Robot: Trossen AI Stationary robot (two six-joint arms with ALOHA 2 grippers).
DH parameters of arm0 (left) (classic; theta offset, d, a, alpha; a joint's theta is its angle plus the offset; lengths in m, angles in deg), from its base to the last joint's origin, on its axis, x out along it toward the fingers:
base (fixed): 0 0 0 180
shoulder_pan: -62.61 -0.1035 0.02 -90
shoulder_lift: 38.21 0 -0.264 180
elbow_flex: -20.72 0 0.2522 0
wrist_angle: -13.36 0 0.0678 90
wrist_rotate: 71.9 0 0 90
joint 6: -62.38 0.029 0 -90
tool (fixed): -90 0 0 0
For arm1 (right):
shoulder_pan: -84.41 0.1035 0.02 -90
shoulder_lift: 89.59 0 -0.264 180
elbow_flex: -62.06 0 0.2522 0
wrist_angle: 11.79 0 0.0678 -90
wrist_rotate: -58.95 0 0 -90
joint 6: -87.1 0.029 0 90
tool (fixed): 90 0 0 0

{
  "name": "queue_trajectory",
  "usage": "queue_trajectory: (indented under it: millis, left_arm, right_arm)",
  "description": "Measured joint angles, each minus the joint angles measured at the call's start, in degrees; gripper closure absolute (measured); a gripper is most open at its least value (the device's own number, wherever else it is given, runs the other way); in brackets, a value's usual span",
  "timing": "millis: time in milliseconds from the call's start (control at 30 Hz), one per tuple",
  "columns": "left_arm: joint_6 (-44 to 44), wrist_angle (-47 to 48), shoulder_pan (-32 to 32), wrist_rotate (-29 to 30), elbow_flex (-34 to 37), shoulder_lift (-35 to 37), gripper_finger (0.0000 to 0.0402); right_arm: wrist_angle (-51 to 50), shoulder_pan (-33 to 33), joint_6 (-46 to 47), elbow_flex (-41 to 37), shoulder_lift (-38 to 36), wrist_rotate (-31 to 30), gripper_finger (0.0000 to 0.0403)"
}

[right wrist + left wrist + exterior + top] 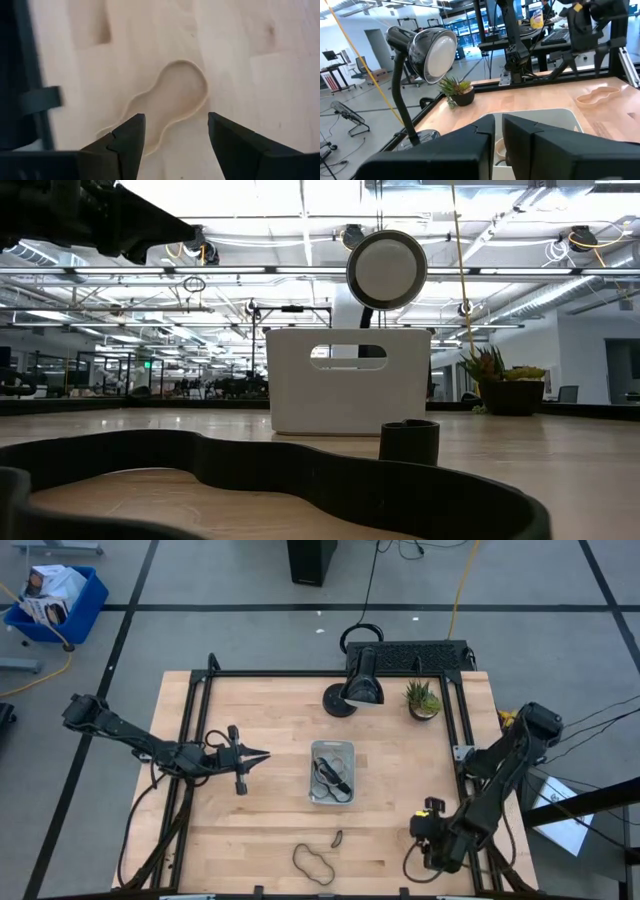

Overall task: Pick and place rubber bands into bin
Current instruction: Put the brown rubber band into the gray bin

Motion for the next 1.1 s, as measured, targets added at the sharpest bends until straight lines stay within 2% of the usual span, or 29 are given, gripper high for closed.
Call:
queue_trajectory:
  millis: [300,533,967,1100]
  left_arm:
    - [0.0,0.0,0.0,0.0,0.0,0.0,0.0357]
    - [0.0,0.5,0.0,0.0,0.0,0.0,0.0357]
    - [0.0,0.5,0.0,0.0,0.0,0.0,0.0357]
    - [0.0,0.5,0.0,0.0,0.0,0.0,0.0357]
  right_arm:
    - [-0.9,-2.1,-1.7,-0.2,6.4,-0.8,0.0195]
    - [-0.6,-3.4,0.8,-2.9,8.3,-0.7,0.0195]
    - [11.9,-4.4,-0.6,-9.1,8.1,-0.8,0.0196]
    - [12.5,-4.4,-0.4,-9.9,8.0,-0.1,0.0219]
